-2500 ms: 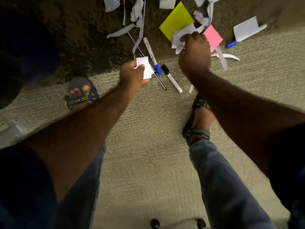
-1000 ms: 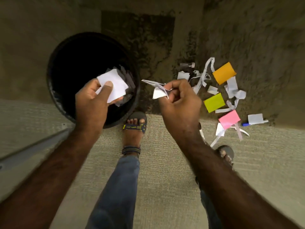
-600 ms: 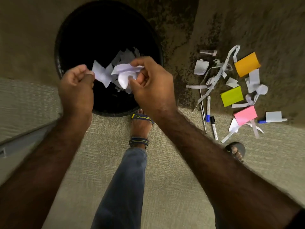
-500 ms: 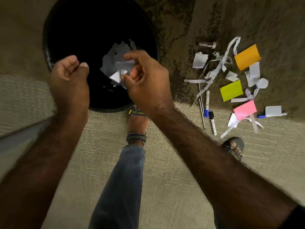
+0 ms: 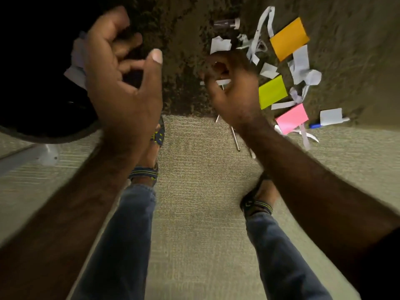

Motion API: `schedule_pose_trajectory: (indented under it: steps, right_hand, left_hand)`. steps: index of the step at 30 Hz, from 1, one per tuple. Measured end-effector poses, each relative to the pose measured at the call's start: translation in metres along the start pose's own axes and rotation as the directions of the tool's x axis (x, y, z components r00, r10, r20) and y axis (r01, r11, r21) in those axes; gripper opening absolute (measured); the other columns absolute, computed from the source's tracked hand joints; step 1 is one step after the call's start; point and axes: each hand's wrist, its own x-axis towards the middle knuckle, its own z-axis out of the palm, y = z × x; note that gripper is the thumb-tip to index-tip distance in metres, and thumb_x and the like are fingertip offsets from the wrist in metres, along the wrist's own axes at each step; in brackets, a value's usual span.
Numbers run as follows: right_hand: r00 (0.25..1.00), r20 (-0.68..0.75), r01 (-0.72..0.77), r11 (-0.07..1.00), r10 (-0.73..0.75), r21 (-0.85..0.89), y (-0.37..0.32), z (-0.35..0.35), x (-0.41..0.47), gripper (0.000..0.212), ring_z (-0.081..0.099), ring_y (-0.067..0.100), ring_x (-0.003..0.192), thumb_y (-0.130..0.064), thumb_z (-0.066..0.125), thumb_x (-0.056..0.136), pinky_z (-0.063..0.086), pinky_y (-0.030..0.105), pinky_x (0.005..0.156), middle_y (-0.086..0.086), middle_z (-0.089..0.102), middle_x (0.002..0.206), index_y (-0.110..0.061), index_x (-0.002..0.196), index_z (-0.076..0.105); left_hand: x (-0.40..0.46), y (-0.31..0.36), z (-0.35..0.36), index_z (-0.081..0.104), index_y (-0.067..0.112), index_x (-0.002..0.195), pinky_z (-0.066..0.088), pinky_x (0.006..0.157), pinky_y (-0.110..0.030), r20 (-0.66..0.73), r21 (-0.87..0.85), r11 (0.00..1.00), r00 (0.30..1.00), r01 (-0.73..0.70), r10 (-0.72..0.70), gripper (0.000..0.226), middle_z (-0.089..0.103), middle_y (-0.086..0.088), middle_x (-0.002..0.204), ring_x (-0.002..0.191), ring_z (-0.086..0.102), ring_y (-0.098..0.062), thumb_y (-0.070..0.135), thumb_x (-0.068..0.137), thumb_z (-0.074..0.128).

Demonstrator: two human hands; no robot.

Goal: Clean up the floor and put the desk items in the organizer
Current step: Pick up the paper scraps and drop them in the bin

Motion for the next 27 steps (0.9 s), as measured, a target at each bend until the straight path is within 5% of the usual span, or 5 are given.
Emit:
schedule_pose_trajectory:
  steps: [3,6,12,19,27]
  right_hand:
    - [0.999,0.033,0.029,0.991,-0.025,-0.127,0.055,-0.020,0.016,0.027,0.067,0.025,0.110,-0.020,0.068,0.090,0.055,0.043,0.095,0.008,0.070,0.115,-0.010,0.115,0.071]
    - [0.997,0.062,-0.017,0.961,0.036,-0.276,0.103,-0.034,0.035,0.043,0.059,0.020,0.125,-0.036,0.071,0.087,0.050,0.029,0.103,0.003,0.061,0.134,-0.019,0.126,0.066]
    - [0.979,0.205,0.058,0.929,0.019,-0.364,0.166,-0.041,0.053,0.061,0.051,0.027,0.135,-0.033,0.067,0.090,0.050,0.039,0.108,0.012,0.048,0.148,-0.017,0.147,0.051]
    - [0.948,0.310,0.099,0.858,0.073,-0.503,0.167,-0.027,0.057,0.081,0.027,0.034,0.155,-0.008,0.060,0.085,0.043,0.044,0.119,0.013,0.023,0.169,-0.025,0.160,0.035]
    - [0.915,0.389,0.152,0.798,0.109,-0.583,0.156,-0.010,0.071,0.081,0.024,0.043,0.155,-0.035,0.067,0.087,0.032,0.053,0.124,0.017,0.028,0.166,-0.024,0.160,0.032]
  left_hand:
    - [-0.009,-0.003,0.042,0.056,-0.001,0.133,0.060,0.090,-0.043,0.143,0.060,0.998,0.990,0.006,-0.015,0.058,0.064,-0.009,0.131,0.118,0.066,-0.018,0.034,0.093,0.077]
    - [-0.029,-0.023,0.081,0.059,0.007,0.139,0.056,0.101,-0.032,0.330,0.139,0.990,0.941,0.033,-0.078,0.071,0.066,-0.003,0.134,0.125,0.063,-0.015,0.047,0.084,0.081]
    - [-0.038,-0.087,0.137,0.056,-0.002,0.141,0.034,0.113,-0.009,0.617,0.327,0.899,0.786,-0.291,0.030,0.074,0.061,-0.017,0.138,0.134,0.056,-0.028,0.043,0.088,0.079]
    - [-0.014,-0.120,0.175,0.024,0.015,0.163,0.021,0.127,-0.034,0.721,0.474,0.804,0.683,-0.360,-0.120,0.101,0.027,-0.014,0.167,0.156,0.023,-0.033,0.037,0.083,0.082]
    - [0.006,-0.132,0.183,0.015,0.021,0.165,0.020,0.131,-0.042,0.838,0.469,0.701,0.521,-0.537,-0.162,0.104,0.007,-0.016,0.173,0.160,0.011,-0.037,0.033,0.086,0.081]
